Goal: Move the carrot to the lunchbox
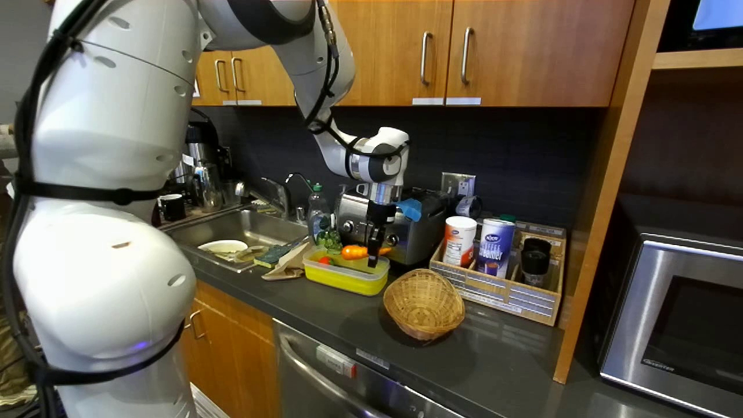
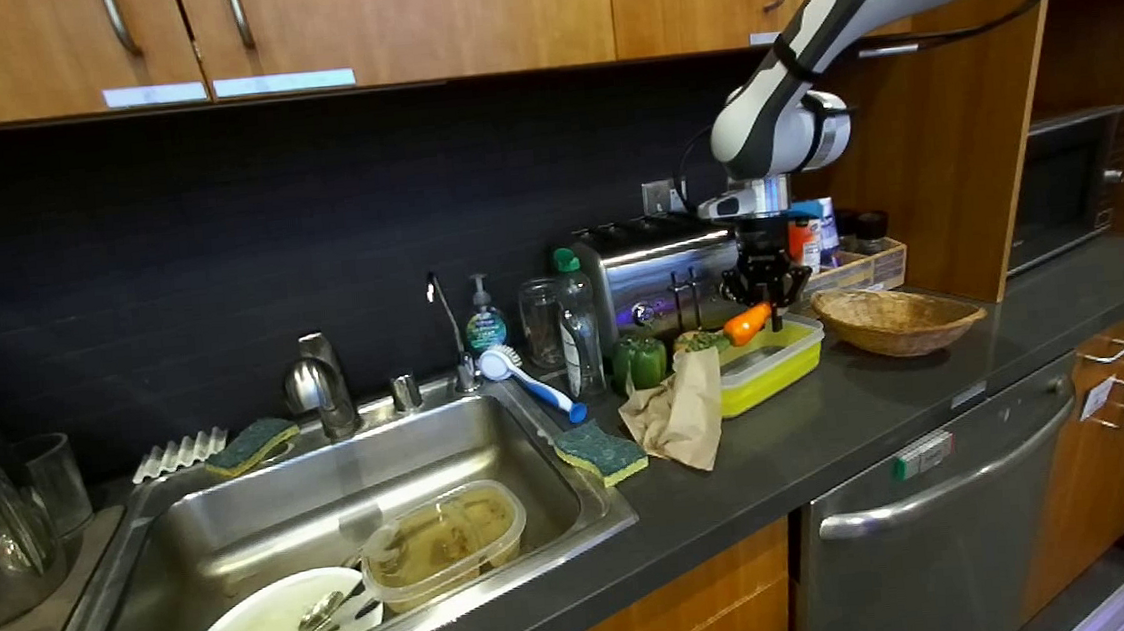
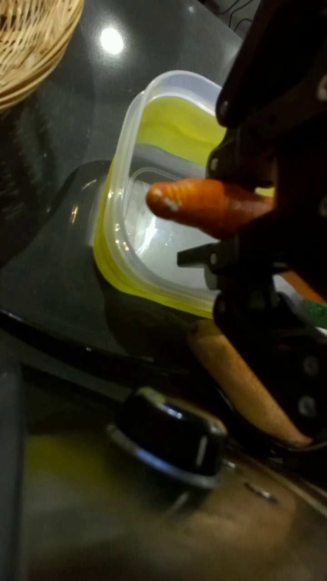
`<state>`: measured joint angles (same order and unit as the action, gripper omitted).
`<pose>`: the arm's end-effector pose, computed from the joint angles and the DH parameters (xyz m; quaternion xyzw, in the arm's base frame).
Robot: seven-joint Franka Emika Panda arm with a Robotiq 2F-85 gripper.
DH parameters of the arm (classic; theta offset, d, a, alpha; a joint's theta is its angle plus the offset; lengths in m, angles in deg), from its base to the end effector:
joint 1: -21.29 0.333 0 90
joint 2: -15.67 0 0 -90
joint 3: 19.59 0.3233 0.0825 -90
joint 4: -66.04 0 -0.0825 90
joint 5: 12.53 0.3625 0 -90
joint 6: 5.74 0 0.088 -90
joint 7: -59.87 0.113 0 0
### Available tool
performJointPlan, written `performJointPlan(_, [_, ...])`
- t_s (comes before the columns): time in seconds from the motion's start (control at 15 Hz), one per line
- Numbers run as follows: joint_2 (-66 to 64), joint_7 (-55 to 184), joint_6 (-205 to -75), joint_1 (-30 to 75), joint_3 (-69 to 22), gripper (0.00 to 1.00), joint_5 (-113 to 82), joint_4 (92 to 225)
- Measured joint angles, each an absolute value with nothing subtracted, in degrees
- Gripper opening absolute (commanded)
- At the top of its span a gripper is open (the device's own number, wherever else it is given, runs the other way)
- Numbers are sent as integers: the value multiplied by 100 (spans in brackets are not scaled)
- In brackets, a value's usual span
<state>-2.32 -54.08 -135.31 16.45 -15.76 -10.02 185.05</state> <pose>0.5585 -0.0093 0.2832 -0.5643 -0.8226 0.0125 0.0686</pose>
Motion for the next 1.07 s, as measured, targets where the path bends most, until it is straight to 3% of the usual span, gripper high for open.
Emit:
performJointPlan(0.13, [-232, -5408, -13531, 1645, -1576, 25, -1002, 18505])
performJointPlan(0.2, [-232, -5408, -13531, 1645, -1576, 50, -1002, 18504])
performJointPlan(0.4, [-232, -5408, -13531, 1645, -1576, 61, -1002, 18505])
performJointPlan(0.73, [-220, -5408, -13552, 1645, -1576, 94, -1002, 18539])
performJointPlan(0.87, [-212, -5408, -13570, 1645, -1576, 100, -1002, 18560])
performJointPlan(1.07, [-164, -5378, -13611, 1646, -1576, 100, -1002, 18650])
